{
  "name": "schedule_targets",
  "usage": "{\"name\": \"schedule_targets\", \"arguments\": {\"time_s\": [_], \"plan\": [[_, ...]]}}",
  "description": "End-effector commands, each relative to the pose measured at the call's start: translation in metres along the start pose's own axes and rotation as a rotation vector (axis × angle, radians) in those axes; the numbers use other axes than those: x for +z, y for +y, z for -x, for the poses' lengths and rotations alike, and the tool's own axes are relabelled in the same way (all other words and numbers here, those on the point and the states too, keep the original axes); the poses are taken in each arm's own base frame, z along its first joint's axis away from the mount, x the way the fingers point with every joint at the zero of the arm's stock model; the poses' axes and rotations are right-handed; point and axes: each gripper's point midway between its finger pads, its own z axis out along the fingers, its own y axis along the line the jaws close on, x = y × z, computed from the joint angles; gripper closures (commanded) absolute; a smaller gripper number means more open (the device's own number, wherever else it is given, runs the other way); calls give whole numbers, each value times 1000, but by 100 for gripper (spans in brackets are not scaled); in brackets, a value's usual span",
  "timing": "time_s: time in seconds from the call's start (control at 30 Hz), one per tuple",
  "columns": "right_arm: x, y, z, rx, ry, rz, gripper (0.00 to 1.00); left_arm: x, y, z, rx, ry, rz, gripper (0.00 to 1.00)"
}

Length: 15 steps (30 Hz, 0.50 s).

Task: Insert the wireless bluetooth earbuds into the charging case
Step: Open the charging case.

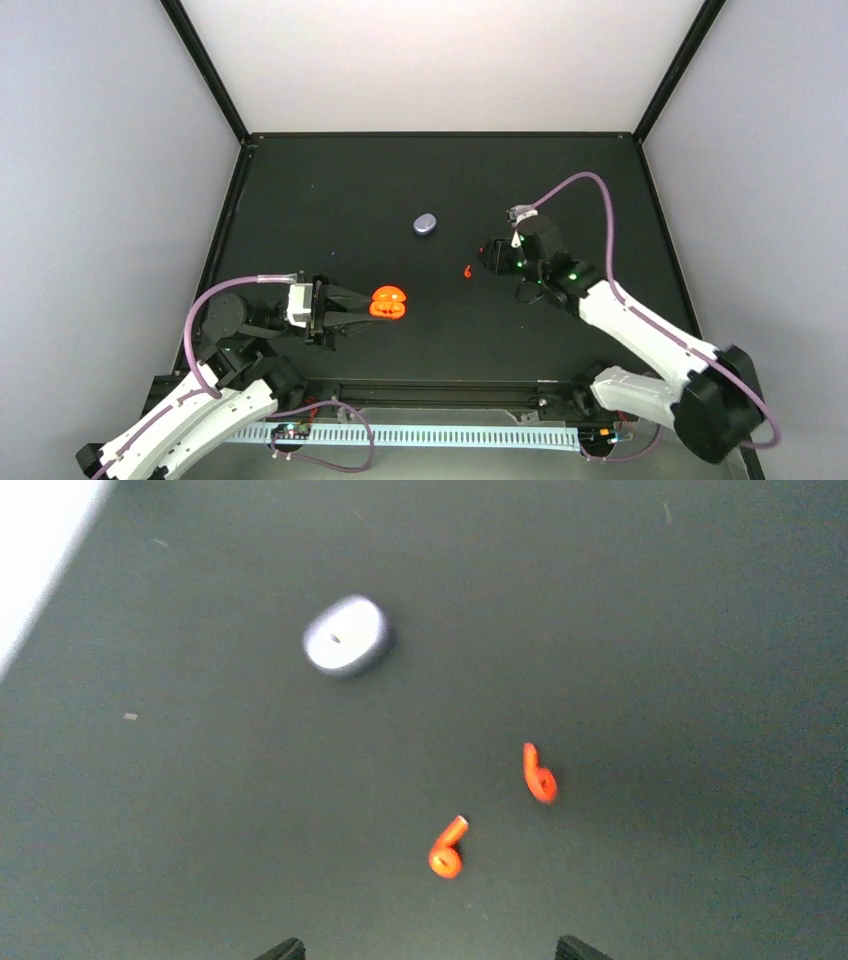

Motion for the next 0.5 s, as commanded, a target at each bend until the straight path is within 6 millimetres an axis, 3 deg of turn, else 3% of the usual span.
{"name": "schedule_targets", "arguments": {"time_s": [0.0, 0.27, 0.37, 0.47], "plan": [[30, -17, 1, 122, -17, -34, 40, -4, -2, 0, -4, 0, 15, 98], [79, -59, -6, 166, 20, -190, 56, -7, -1, -8, 6, 13, 25, 98], [96, -58, -15, 160, 77, -185, 61, -9, -1, -12, 12, 21, 32, 99], [105, -45, -25, 162, 130, -110, 61, -10, 0, -15, 13, 29, 40, 98]]}}
